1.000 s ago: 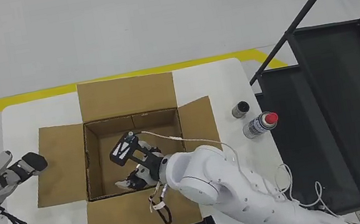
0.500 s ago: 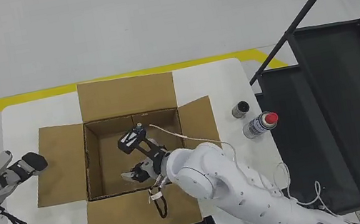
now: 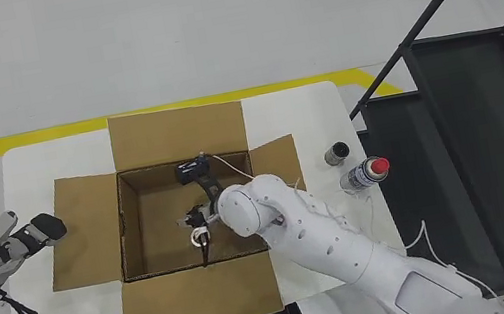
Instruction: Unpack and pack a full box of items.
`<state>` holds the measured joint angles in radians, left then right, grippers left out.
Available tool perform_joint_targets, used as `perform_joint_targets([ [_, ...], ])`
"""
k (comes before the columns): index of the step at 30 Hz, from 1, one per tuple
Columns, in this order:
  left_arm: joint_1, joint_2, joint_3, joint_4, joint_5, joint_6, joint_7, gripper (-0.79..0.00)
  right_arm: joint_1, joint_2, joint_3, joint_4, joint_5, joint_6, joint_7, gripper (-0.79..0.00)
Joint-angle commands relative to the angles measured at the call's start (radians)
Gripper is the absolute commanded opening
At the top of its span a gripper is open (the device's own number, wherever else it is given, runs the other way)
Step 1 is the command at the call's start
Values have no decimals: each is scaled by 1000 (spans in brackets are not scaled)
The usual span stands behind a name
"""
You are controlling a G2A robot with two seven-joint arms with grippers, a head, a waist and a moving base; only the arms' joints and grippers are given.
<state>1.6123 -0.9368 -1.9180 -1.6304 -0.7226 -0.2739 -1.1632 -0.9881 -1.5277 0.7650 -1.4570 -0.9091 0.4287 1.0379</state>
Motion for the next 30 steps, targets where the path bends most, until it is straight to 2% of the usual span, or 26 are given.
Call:
perform_joint_targets([
  [1, 0, 0, 0, 0, 0, 0, 0, 0, 6, -5, -18, 13, -18, 34, 5, 0],
  [6, 0, 0, 0, 0, 0, 0, 0, 0, 1, -11, -50, 22, -68, 90, 45, 0],
  [13, 0, 0, 0, 0, 0, 0, 0, 0, -26, -16, -76, 22, -108, 118, 50, 0],
  [30, 0, 0, 0, 0, 0, 0, 0, 0, -29, -18, -77, 18, -109, 121, 46, 0],
])
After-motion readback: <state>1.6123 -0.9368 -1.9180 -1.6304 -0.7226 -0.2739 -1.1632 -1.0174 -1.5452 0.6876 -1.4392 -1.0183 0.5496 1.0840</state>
